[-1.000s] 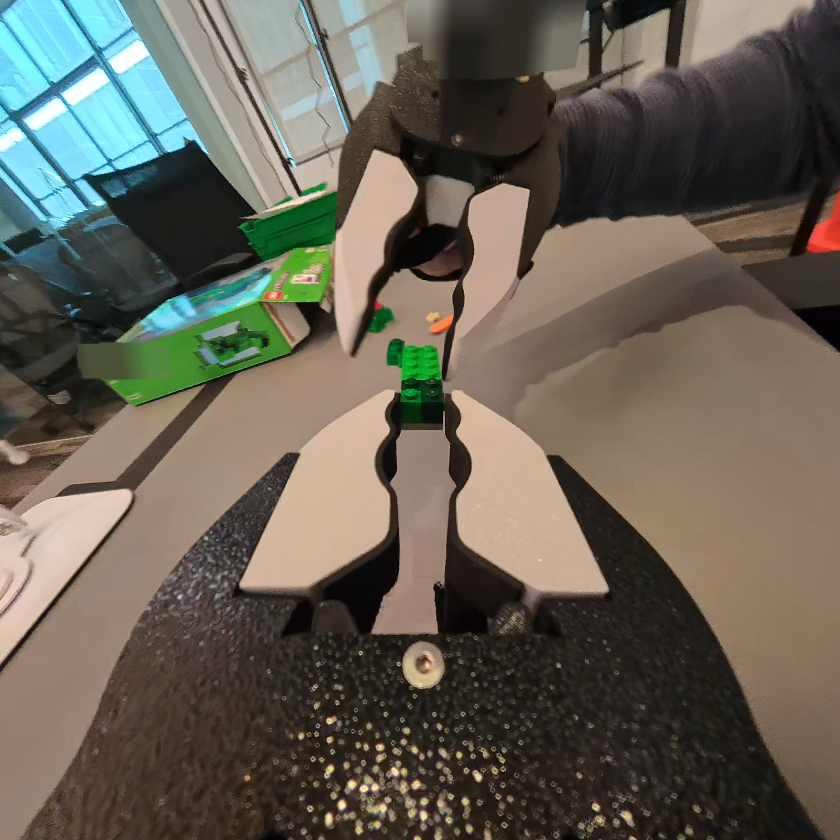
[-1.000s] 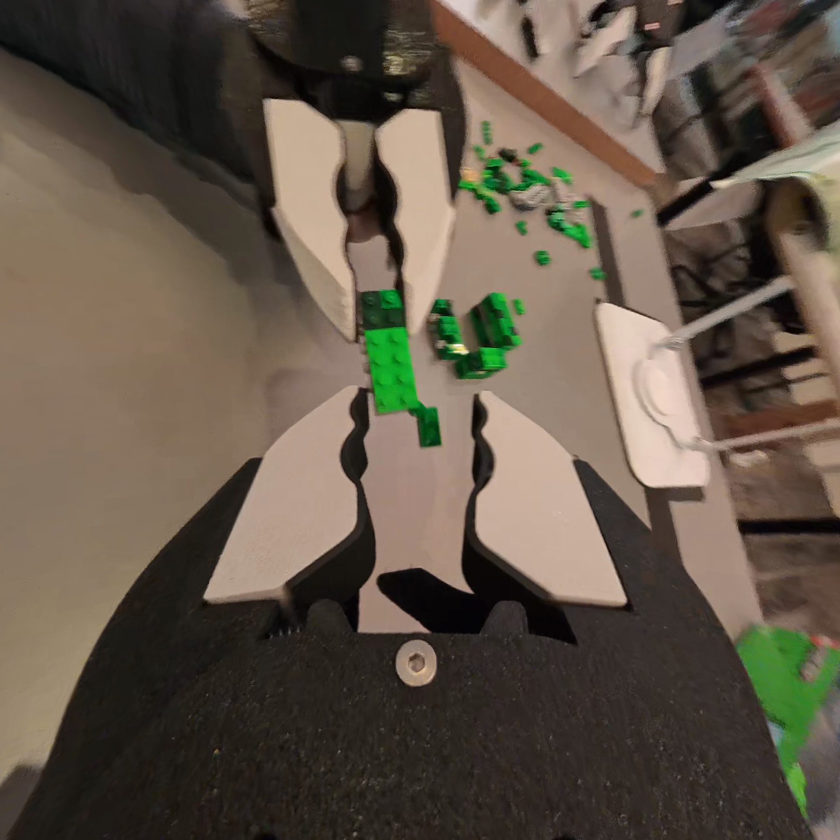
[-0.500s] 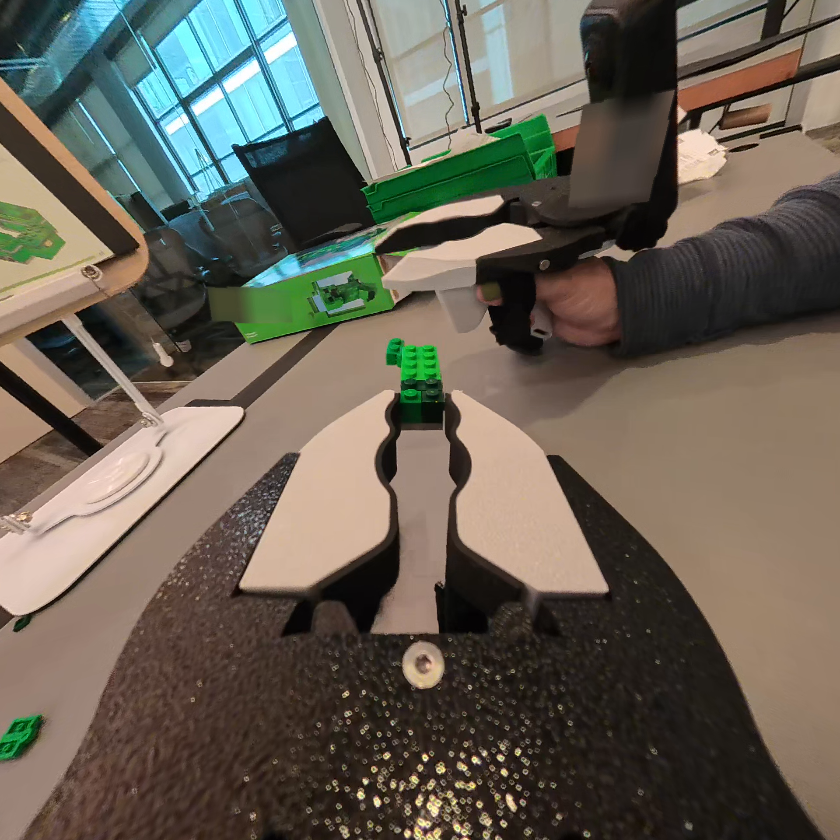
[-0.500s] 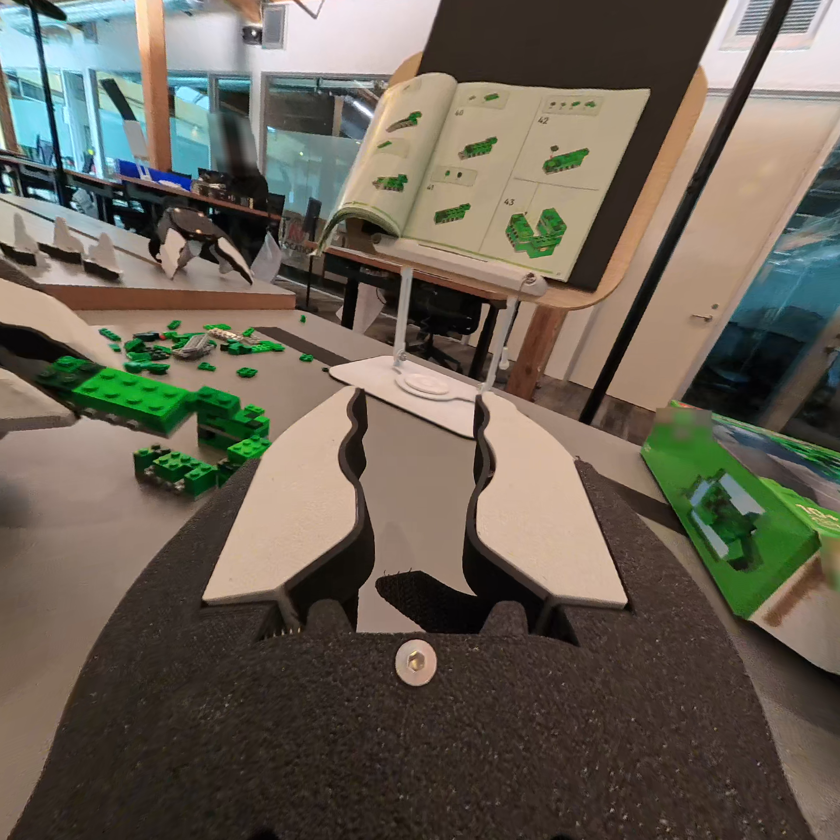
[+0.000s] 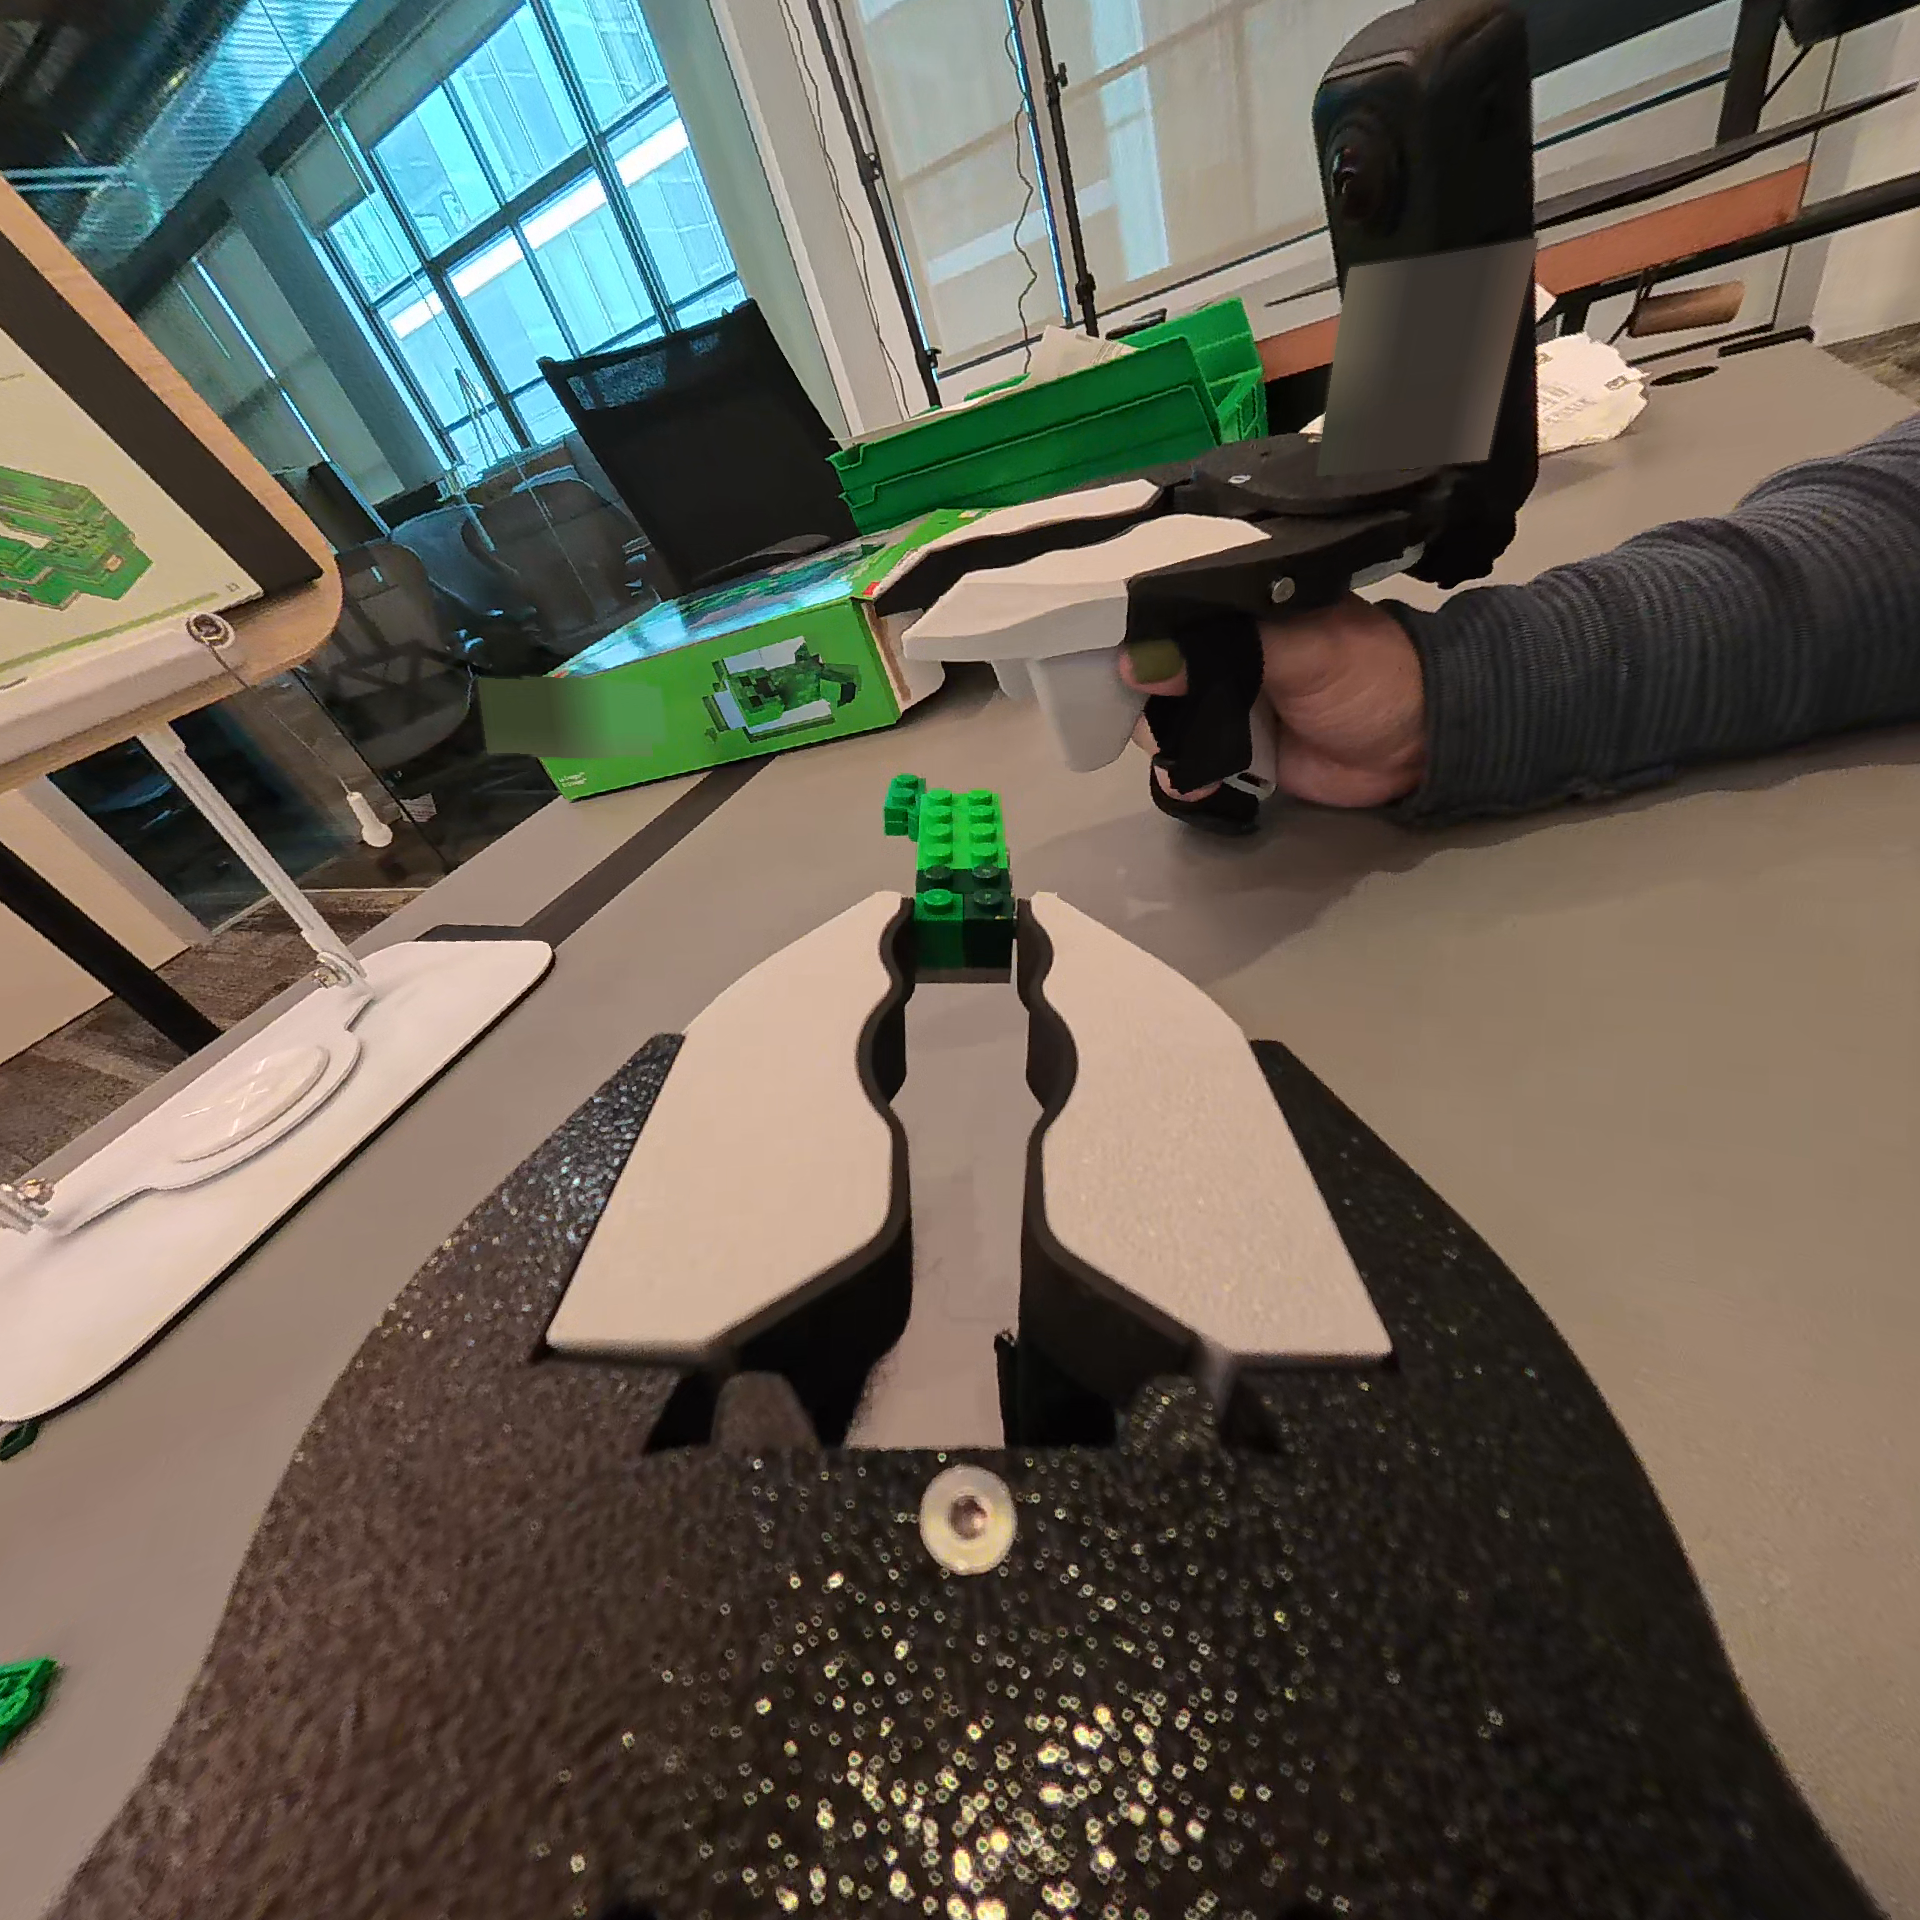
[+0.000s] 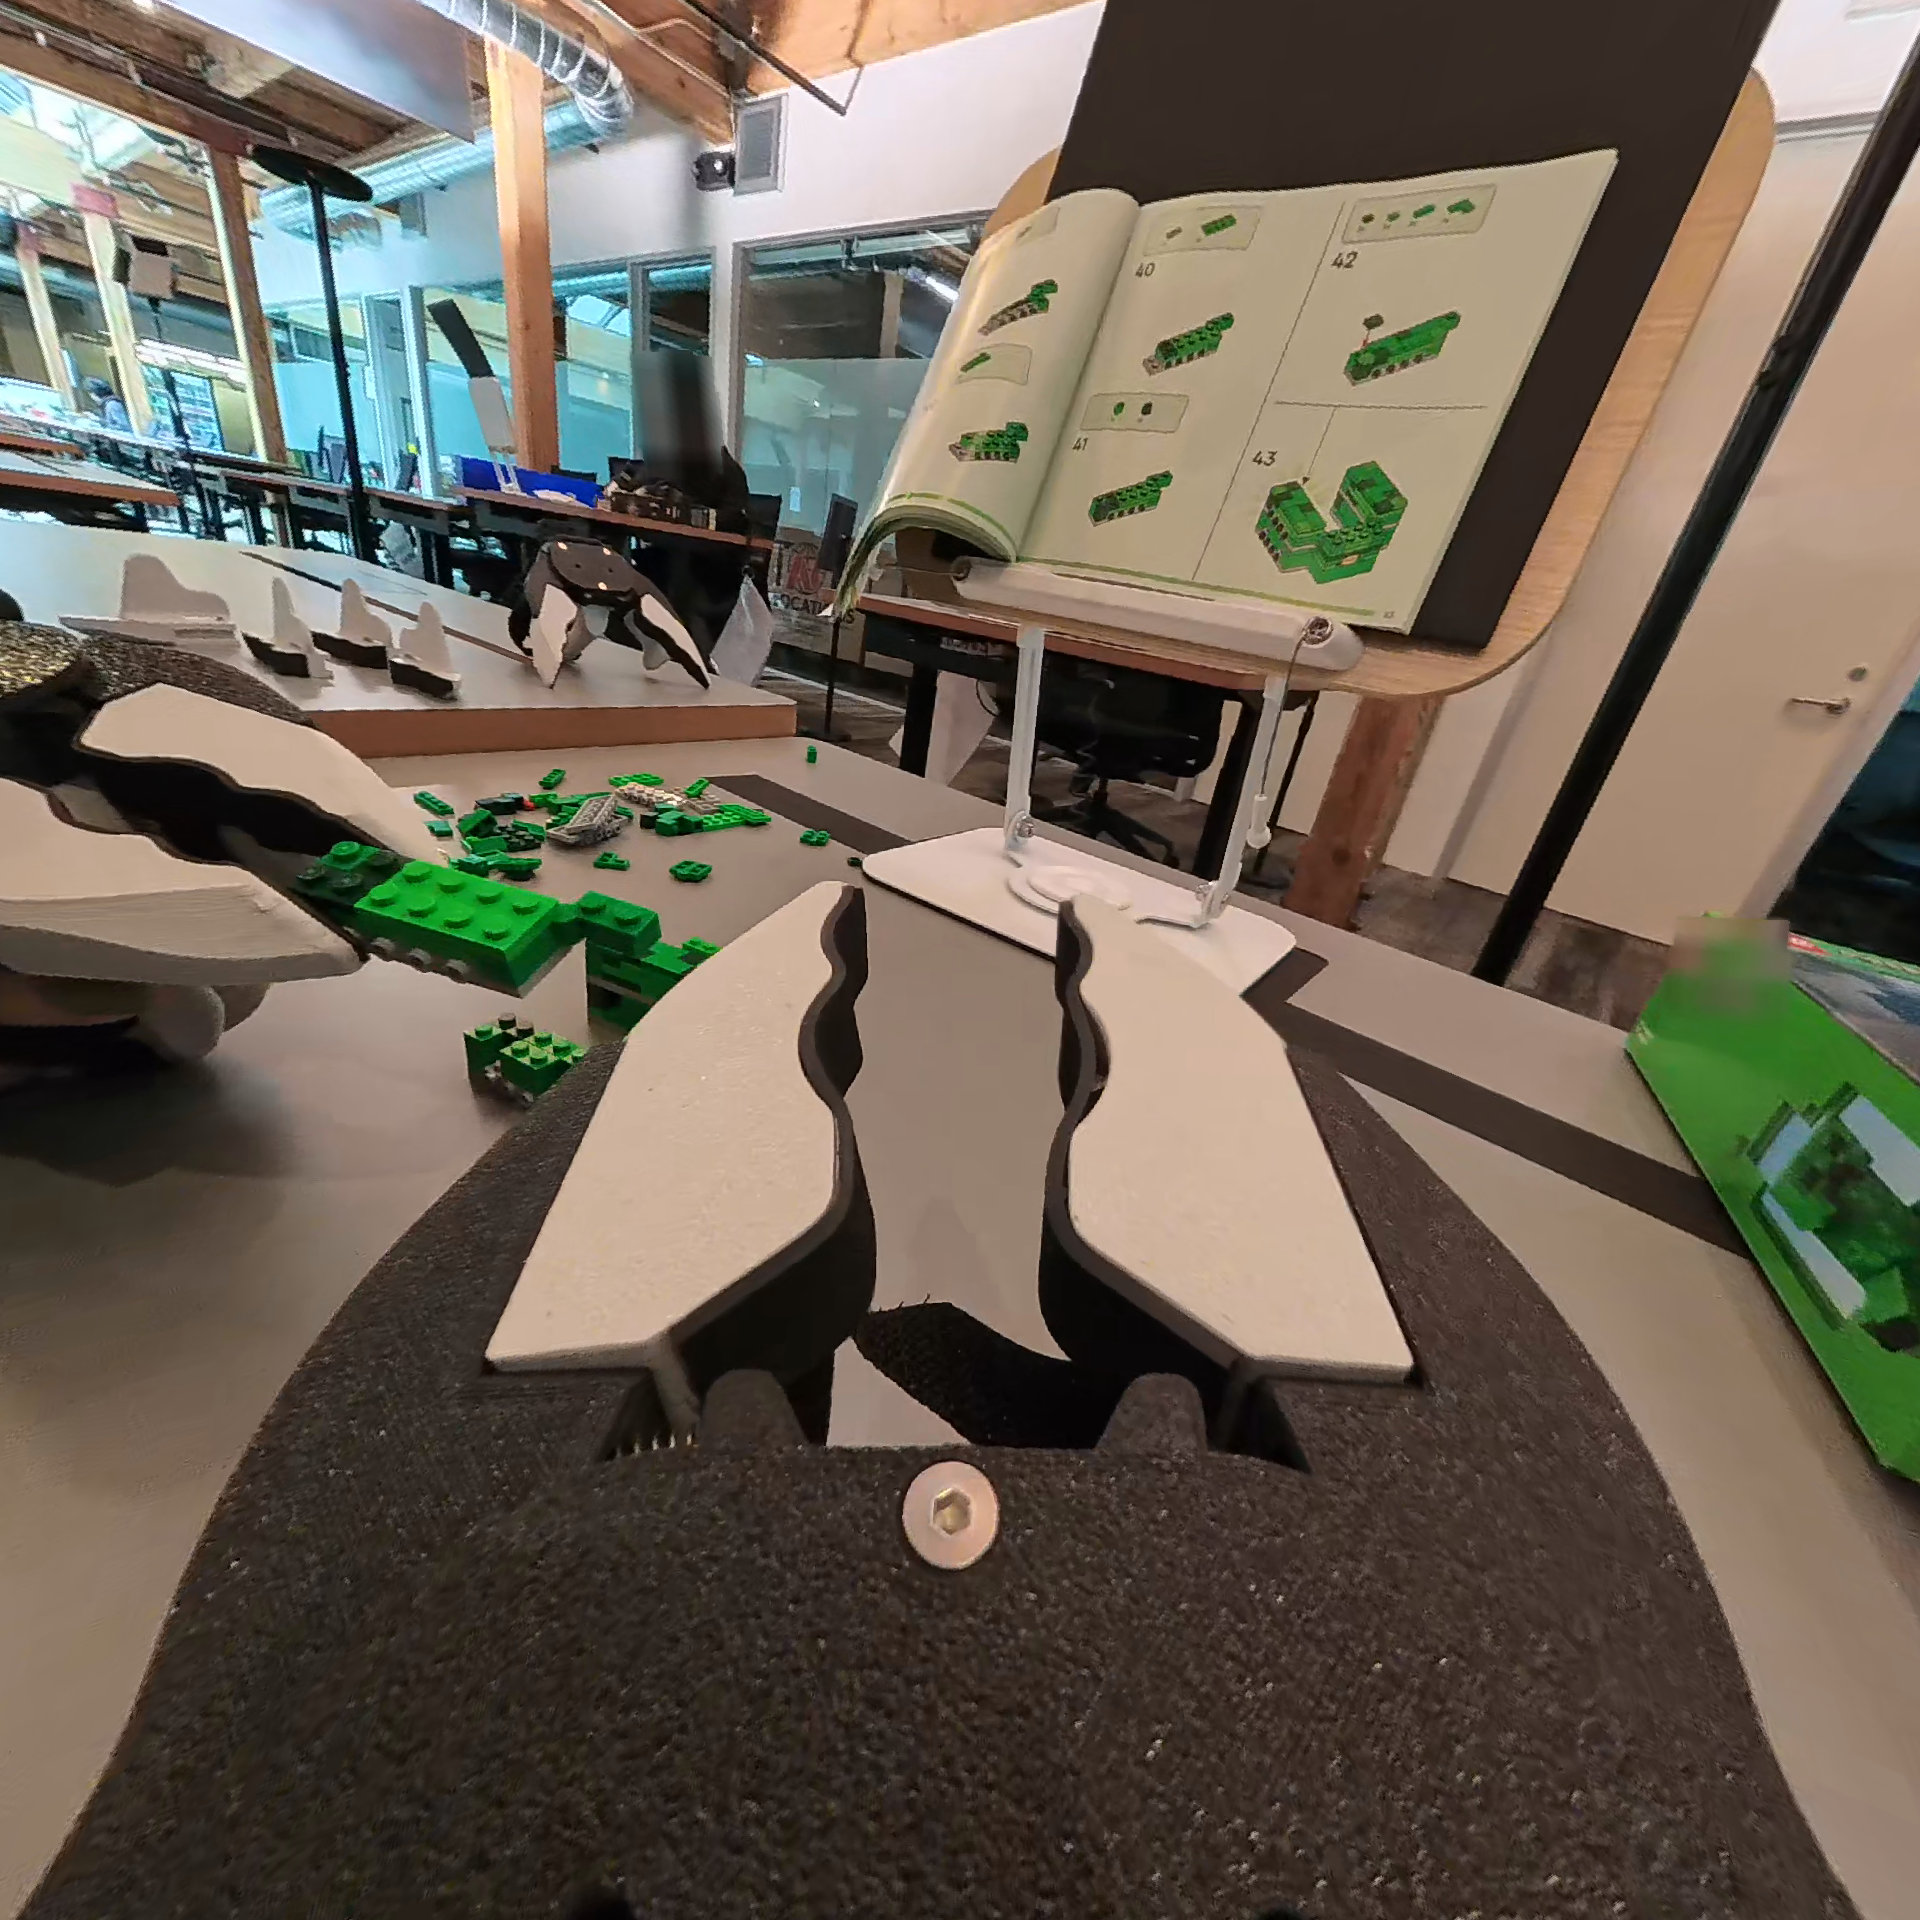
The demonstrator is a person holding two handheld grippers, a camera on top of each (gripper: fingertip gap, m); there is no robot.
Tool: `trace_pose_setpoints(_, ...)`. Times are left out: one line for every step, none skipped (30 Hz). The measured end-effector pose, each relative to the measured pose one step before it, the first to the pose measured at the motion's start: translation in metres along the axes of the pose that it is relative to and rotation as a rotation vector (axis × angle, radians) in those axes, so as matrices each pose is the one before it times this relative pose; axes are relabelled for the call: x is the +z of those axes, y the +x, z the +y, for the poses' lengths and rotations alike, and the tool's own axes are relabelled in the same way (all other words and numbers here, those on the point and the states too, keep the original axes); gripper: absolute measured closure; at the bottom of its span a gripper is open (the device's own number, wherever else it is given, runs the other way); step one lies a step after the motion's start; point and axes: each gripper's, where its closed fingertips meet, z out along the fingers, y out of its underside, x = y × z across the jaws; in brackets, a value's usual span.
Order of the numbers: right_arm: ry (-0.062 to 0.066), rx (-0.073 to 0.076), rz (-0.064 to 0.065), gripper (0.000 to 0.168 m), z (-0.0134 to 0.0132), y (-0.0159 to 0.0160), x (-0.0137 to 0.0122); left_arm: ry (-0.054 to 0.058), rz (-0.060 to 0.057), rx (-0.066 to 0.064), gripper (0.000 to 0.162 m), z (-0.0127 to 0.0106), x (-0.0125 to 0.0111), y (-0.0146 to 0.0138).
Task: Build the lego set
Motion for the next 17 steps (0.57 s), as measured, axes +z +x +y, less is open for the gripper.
trace_pose_setpoints(-0.0027,-0.0048,-0.0024,0.134,0.00038,-0.00079,0.00021,-0.0022,0.0010,0.0010,0.144,0.00024,0.00024,0.00009)
trace_pose_setpoints(-0.0034,-0.0052,-0.0029,0.134,0.00057,-0.00095,0.00041,-0.0019,0.0015,0.0014,0.144,0.00026,0.00014,0.00035)
trace_pose_setpoints(-0.0027,-0.0038,-0.0057,0.134,0.00038,-0.00125,0.00031,-0.0016,0.0012,0.0014,0.144,0.00013,0.00016,0.00027)
trace_pose_setpoints(-0.0021,-0.0027,-0.0045,0.134,0.00034,-0.00089,0.00024,-0.0008,-0.0001,0.0010,0.144,0.00016,0.00013,0.00006)
trace_pose_setpoints(-0.0014,-0.0028,-0.0011,0.134,0.00022,-0.00048,0.00021,0.0006,-0.0003,0.0002,0.144,-0.00007,-0.00006,-0.00005)
trace_pose_setpoints(-0.0007,-0.0016,-0.0007,0.135,0.00007,-0.00017,0.00003,0.0013,-0.0007,-0.0012,0.144,-0.00009,-0.00008,-0.00021)
trace_pose_setpoints(-0.0003,-0.0001,-0.0017,0.135,0.00015,-0.00029,0.00009,0.0018,-0.0017,-0.0023,0.144,-0.00021,-0.00014,-0.00040)
trace_pose_setpoints(-0.0005,0.0009,-0.0018,0.135,0.00011,-0.00014,0.00011,0.0027,-0.0023,-0.0028,0.144,-0.00038,-0.00027,-0.00059)
trace_pose_setpoints(0.0005,0.0014,-0.0008,0.135,-0.00004,-0.00003,-0.00004,0.0029,-0.0017,-0.0031,0.144,-0.00031,-0.00025,-0.00046)
trace_pose_setpoints(0.0017,0.0016,0.0005,0.135,-0.00022,0.00015,-0.00018,0.0024,-0.0011,-0.0033,0.144,-0.00022,-0.00027,-0.00047)
trace_pose_setpoints(0.0011,0.0018,-0.0004,0.135,-0.00010,0.00018,-0.00007,0.0019,-0.0012,-0.0028,0.144,-0.00020,-0.00021,-0.00040)
trace_pose_setpoints(0.0003,0.0020,-0.0017,0.135,-0.00001,-0.00018,-0.00006,0.0016,-0.0012,-0.0022,0.144,-0.00020,-0.00005,-0.00034)
trace_pose_setpoints(-0.0007,0.0016,-0.0004,0.135,0.00015,0.00008,0.00006,0.0007,0.0000,-0.0015,0.144,-0.00011,-0.00013,-0.00013)
trace_pose_setpoints(-0.0012,0.0004,-0.0004,0.135,0.00029,-0.00003,0.00009,0.0000,-0.0001,-0.0010,0.144,0.00006,0.00002,-0.00013)
trace_pose_setpoints(-0.0004,-0.0004,-0.0013,0.135,0.00006,-0.00019,0.00010,0.0004,-0.0013,-0.0005,0.144,-0.00012,0.00003,-0.00026)
trace_pose_setpoints(0.0009,-0.0011,0.0008,0.135,-0.00016,0.00002,-0.00008,0.0014,-0.0008,-0.0003,0.144,-0.00015,-0.00020,-0.00012)
trace_pose_setpoints(0.0010,-0.0021,-0.0001,0.136,-0.00019,-0.00012,-0.00003,0.0021,0.0004,-0.0014,0.144,-0.00019,-0.00013,-0.00007)
